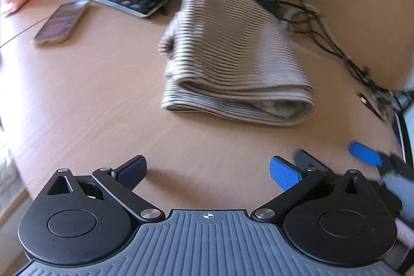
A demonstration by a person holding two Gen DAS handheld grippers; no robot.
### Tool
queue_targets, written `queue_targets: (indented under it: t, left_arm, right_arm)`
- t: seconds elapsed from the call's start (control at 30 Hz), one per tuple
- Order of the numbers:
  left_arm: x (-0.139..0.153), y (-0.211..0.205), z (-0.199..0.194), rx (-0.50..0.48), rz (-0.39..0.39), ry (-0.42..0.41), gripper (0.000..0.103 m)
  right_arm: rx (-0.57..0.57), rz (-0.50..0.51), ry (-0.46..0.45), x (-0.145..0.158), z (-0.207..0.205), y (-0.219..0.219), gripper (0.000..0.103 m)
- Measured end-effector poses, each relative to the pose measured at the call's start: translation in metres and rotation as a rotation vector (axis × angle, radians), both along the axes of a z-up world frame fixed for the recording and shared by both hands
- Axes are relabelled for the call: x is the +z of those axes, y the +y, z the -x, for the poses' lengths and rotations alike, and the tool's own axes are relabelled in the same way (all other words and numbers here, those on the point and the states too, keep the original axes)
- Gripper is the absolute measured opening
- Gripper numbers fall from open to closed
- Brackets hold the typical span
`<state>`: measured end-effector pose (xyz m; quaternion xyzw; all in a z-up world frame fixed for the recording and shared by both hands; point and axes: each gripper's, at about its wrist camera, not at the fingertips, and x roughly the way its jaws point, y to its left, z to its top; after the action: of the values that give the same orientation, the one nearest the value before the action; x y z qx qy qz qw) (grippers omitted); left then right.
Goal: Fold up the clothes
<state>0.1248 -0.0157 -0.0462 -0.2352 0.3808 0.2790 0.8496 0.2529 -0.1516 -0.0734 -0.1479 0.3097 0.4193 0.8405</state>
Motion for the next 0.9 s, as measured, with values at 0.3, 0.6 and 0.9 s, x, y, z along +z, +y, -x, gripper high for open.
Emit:
queue_targets:
  t: [0.3,0.6,0.9]
  left_arm:
    - [0.003,-0.011,0.000,-0.056,-0.084,-0.013,0.103]
    - [0.001,-0.005,0.005,-0.060,-0.093,-0.010,0.103]
    - [0.001,-0.007,0.012,-0.031,-0.116,-0.059,0.103]
  right_arm:
    - [0.001,0.000,0.001,0.000,0.000,0.000,0.103]
    - [0.000,0.000,0.000,0.000,0.000,0.000,0.103]
    - [0.021,0.000,0.000,0.000,-0.008,0.016,0.103]
